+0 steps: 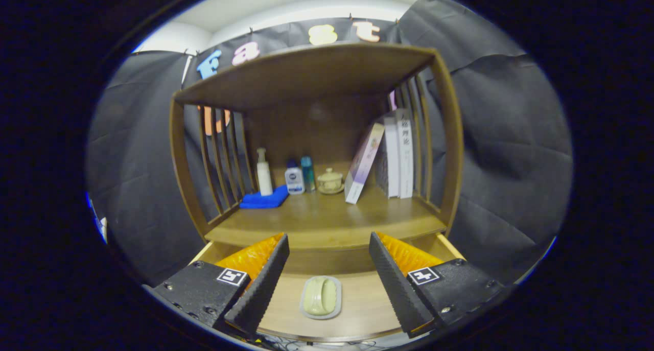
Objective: Pull open the drawer, take out the items inside it, and place them on the countertop above the cabinet.
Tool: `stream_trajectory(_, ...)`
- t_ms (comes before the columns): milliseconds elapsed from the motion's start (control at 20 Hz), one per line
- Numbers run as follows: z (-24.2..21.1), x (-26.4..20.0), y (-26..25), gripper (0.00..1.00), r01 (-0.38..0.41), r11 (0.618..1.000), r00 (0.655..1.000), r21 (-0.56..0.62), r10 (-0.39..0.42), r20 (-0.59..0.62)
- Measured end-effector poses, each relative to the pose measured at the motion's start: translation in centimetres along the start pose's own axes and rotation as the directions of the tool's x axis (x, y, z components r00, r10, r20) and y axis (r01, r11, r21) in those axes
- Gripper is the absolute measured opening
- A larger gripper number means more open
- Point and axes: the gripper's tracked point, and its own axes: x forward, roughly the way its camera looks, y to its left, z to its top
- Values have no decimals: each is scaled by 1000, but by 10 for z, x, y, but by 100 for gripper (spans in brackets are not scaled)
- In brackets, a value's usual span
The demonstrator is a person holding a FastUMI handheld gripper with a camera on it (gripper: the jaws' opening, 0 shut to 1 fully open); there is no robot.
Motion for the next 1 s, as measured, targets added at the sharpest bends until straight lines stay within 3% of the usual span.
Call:
stream_trajectory(150, -18, 29, 9, 100, -11, 998, 987, -57, 1, -161)
stream_trajectory(250, -47, 46, 19, 98, -34, 996, 958, -81, 9, -288)
stream_trajectory(450, -106, 64, 22, 91, -42, 993, 859, -114, -23, -512)
stream_trajectory(650, -139, 71, 16, 81, -31, 990, 766, -135, -63, -639)
stream_trajectory(700, -144, 71, 14, 76, -21, 989, 752, -143, -78, -654)
stream_trajectory(850, -157, 74, 10, 47, 3, 988, 698, -152, -111, -708)
stream_trajectory(1000, -156, 75, 13, 28, -10, 990, 688, -138, -93, -720)
